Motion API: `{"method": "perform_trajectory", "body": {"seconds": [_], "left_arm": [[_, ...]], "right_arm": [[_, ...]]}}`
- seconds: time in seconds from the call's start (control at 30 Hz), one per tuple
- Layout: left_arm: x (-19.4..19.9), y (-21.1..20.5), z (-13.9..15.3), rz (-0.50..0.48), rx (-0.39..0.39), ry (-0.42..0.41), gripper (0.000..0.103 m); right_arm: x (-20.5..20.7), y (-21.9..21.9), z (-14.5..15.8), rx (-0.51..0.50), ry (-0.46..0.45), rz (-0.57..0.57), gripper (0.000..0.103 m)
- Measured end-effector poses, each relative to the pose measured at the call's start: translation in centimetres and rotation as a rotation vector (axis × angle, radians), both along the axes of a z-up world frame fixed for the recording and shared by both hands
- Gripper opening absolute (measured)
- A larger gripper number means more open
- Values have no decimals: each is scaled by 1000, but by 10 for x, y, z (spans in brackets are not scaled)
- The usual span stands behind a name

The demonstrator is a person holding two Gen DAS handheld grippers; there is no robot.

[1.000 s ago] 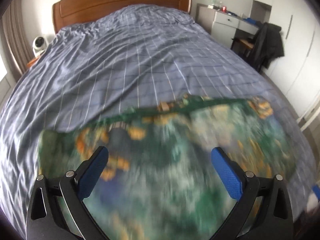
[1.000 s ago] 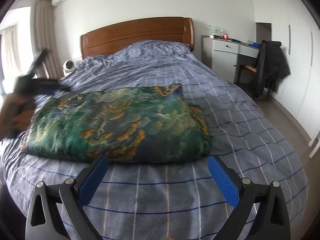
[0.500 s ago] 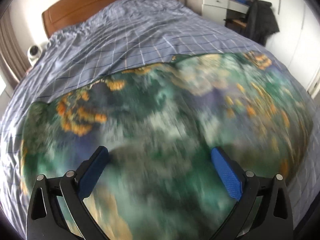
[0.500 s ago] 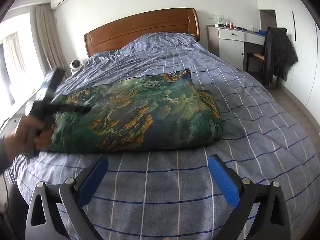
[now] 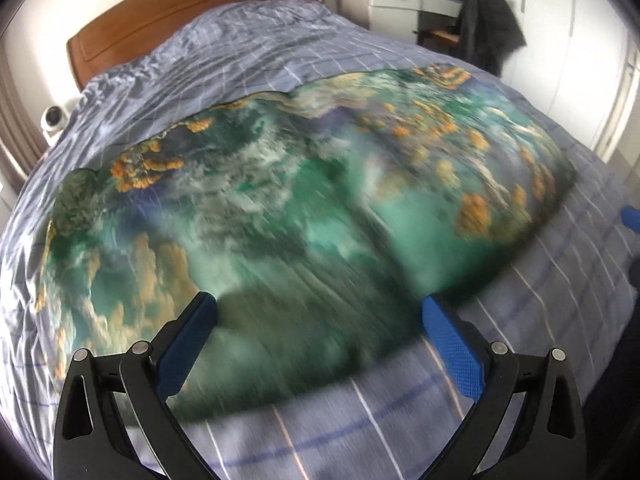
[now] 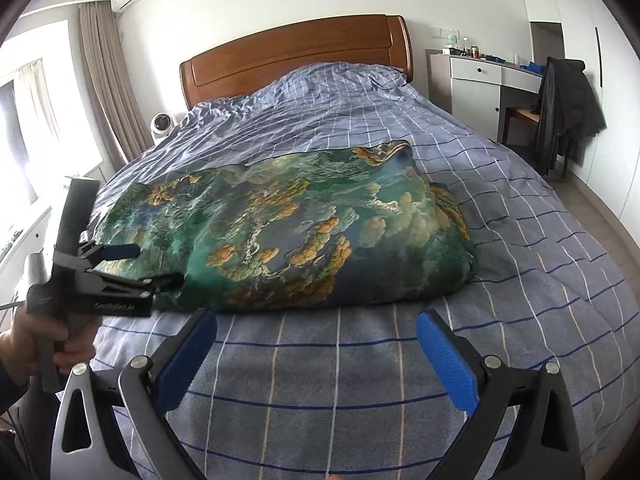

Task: Fold large clothes

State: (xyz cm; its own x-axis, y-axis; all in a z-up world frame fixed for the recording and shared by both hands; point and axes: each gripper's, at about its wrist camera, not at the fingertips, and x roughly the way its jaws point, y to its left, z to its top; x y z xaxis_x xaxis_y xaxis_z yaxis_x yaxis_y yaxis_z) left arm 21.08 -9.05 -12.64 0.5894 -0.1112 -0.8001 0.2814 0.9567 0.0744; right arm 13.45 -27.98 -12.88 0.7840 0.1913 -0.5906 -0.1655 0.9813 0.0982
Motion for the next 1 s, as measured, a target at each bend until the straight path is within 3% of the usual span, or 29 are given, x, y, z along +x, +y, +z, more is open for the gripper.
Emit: {"method": "perform_trajectory", "body": {"seconds": [0.17,0.27,0.33,0.5,0.67,0.7,0.73,0.77,0.8,0.87,0.9,1.0], "left_arm": [[-24,-1,14,-43,-22,-18,102],[-29,5,25,-36,-50,-36,102],[-28,10,33,-20,-68,-42,102],[-19,15,46,-1,-70,-48,102],[-10,11,57,-18,-67,-43,102],[-8,9,60,-26,-67,-40,102],[-3,5,65,-37,-66,-37,102],[0,2,69,-45,-66,-40,102],[4,-1,75,-54,-67,-45,102],[13,-12,94,-80,-84,-64,102],[18,-17,103,-94,-98,-69,102],[40,-35,129,-147,-157,-39,102]], "right_arm": [[8,-17,-2,36,20,-54,102],[20,-43,-1,107,20,-118,102],[38,-68,-5,202,53,-161,102],[90,-118,-41,548,180,-244,102],[125,-126,-78,680,268,-352,103],[126,-125,-77,680,255,-359,101],[127,-123,-73,673,239,-360,91],[127,-122,-71,652,226,-369,58],[126,-120,-69,633,211,-378,51],[120,-113,-57,579,155,-362,37],[114,-102,-45,503,109,-343,33],[92,-64,0,295,-41,-264,32]]}}
